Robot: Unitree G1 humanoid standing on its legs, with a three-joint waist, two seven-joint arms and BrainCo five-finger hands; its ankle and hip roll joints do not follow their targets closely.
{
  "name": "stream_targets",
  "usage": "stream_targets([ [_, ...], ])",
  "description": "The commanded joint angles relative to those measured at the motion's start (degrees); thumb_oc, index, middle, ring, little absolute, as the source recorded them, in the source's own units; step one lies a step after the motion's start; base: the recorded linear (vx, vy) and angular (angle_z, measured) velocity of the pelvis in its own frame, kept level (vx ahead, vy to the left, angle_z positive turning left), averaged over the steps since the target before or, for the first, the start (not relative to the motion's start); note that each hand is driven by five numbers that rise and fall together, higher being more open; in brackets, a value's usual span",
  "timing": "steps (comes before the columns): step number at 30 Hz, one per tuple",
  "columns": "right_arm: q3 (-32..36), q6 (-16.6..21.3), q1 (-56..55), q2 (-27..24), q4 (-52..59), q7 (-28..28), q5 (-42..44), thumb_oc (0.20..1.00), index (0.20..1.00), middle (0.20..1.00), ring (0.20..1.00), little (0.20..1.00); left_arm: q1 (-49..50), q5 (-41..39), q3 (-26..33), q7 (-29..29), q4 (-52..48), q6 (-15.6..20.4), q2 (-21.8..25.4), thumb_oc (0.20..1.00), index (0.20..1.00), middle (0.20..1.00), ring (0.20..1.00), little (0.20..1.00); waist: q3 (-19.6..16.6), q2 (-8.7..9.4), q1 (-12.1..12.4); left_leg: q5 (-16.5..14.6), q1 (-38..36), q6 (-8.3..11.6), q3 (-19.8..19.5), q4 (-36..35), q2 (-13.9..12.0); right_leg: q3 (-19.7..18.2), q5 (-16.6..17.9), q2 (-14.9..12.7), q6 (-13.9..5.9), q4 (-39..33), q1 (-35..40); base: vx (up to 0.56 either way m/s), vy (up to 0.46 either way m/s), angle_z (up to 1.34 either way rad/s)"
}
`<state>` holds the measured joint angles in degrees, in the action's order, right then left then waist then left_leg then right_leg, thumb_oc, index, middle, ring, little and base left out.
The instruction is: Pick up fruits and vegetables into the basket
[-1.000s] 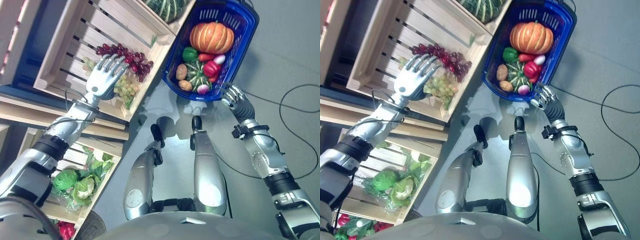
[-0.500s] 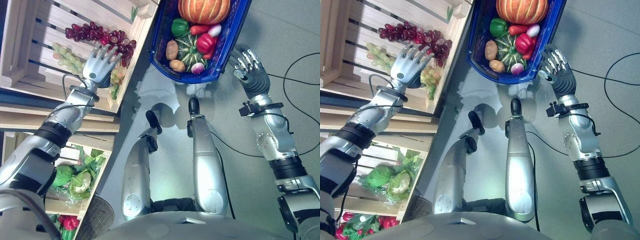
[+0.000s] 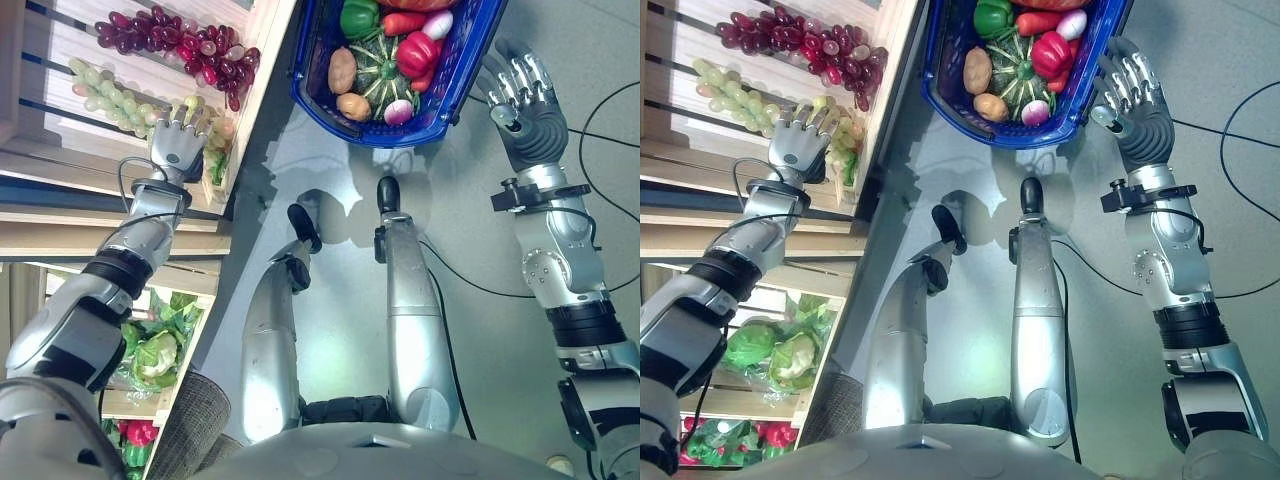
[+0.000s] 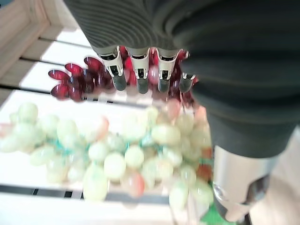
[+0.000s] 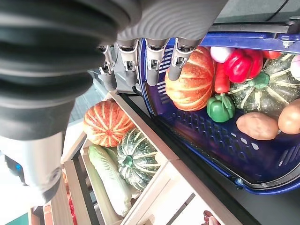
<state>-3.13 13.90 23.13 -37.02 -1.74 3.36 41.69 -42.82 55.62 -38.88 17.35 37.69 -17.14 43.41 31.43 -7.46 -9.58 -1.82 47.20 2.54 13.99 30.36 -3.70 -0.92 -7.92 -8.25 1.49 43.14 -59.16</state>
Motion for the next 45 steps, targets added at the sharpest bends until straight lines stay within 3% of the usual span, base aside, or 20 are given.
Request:
stream_targets([
  [1,3.1,4.0,-0.4,-1.2,6.2,-0.5,0.2,1.000,1.000,1.000,1.000,1.000,2.3,2.6,3.6,1.2,2.8,-3.5,0.5,1.000,1.000,1.000,1.000,1.000,-1.6,-1.02,-2.5,-6.3,3.4,-0.40,0.8,5.3,0.8,1.8,-2.5,1.6,-3.56,-0.2,-0.2,0.00,0.000,0.00],
  [17,2.3,7.2,5.9,-4.1,7.8,-6.4,-4.7,1.000,1.000,1.000,1.000,1.000,-3.0,3.2,3.0,13.2,11.8,-12.4,-1.2,1.000,1.000,1.000,1.000,1.000,-1.6,0.63,-2.5,-9.2,16.3,-0.82,-0.9,15.5,-0.3,0.7,-2.6,2.5,-3.49,8.5,-12.0,0.04,0.011,-0.04],
  [28,0.5,5.9,9.0,-4.7,7.6,-6.5,-5.4,1.000,1.000,1.000,1.000,1.000,-4.3,-1.2,1.3,8.1,15.8,-13.8,-3.3,1.000,1.000,1.000,1.000,1.000,-1.6,1.17,-2.3,-10.0,20.1,-0.78,-1.7,18.2,-0.1,0.6,-2.7,3.0,-3.56,10.5,-15.4,0.02,0.007,-0.01],
  [41,-0.3,6.4,10.3,-6.0,5.9,-5.1,-5.0,1.000,1.000,1.000,1.000,1.000,-5.1,-8.8,1.1,11.5,21.7,-17.2,-3.4,1.000,1.000,1.000,1.000,1.000,-1.6,1.72,-2.4,-9.8,20.9,-0.16,-1.8,18.7,-0.4,0.6,-2.4,2.9,-3.62,10.7,-16.2,0.00,0.006,-0.03],
  [42,-0.6,6.4,10.4,-6.0,6.0,-5.2,-6.1,1.000,1.000,1.000,1.000,1.000,-5.2,-8.6,1.4,11.2,21.7,-17.3,-3.4,0.200,0.200,0.200,0.200,0.200,-1.6,1.69,-2.3,-9.6,20.5,-0.10,-1.8,18.2,-0.4,0.7,-2.5,2.9,-3.65,10.4,-15.7,0.00,0.000,0.00],
  [45,-0.6,6.5,10.3,-6.2,6.4,-4.9,-6.6,1.000,1.000,1.000,1.000,1.000,-4.9,-10.1,1.9,12.4,22.4,-17.1,-3.1,0.200,0.200,0.200,0.200,0.200,-1.6,1.74,-2.3,-9.3,19.8,0.11,-1.6,17.4,-0.4,0.8,-2.3,2.9,-3.60,9.5,-15.0,-0.01,0.005,0.00],
])
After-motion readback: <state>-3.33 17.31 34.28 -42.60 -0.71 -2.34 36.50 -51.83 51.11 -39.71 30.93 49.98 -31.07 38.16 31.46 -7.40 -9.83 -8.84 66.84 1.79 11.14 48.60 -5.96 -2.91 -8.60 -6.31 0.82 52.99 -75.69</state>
